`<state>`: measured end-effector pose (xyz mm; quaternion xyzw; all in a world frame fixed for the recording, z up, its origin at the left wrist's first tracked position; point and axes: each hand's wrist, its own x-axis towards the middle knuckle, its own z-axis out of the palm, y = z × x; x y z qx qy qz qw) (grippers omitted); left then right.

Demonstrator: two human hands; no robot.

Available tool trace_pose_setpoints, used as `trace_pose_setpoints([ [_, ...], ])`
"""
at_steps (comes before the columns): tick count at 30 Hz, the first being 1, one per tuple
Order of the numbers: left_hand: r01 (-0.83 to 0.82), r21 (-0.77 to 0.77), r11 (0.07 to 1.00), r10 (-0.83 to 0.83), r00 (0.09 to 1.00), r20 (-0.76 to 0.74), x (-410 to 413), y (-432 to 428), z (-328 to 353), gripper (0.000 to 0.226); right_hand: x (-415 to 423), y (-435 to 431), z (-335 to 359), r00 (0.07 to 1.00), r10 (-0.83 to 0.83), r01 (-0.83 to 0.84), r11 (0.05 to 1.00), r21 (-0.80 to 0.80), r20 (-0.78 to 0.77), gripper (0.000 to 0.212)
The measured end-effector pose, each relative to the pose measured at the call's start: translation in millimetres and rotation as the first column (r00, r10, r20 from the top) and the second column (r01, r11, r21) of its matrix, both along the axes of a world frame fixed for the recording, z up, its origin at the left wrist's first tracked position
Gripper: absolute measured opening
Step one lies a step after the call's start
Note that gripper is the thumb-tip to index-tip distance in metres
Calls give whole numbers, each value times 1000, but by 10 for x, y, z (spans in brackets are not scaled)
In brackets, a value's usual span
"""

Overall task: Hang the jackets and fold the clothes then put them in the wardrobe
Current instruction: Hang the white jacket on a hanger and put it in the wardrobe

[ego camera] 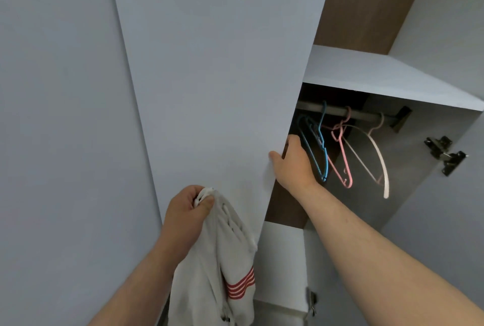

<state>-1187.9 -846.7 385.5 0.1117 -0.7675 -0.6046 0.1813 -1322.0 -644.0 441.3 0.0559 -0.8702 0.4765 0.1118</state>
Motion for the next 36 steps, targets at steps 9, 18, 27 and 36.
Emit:
trace_pose_setpoints([
  [9, -63, 38, 997, 62, 998, 26, 675, 109, 28, 10, 716, -142, 2, 995, 95, -93, 995, 33, -41, 17],
  [18, -166, 5, 986, 166, 986, 13, 1304, -116, 51, 14, 1350, -442, -34, 988, 140, -138, 990, 33, -69, 28],
  [27, -160, -35, 986, 160, 987, 0, 1801, -723, 76, 17, 2019, -1133, -81, 985, 130, -114, 983, 140, -111, 34],
  [36, -117, -62, 991, 118, 993, 19, 2395, -1260, 22, 13, 2430, -2153, 19, 953, 290, -302, 936, 184, 87, 12],
])
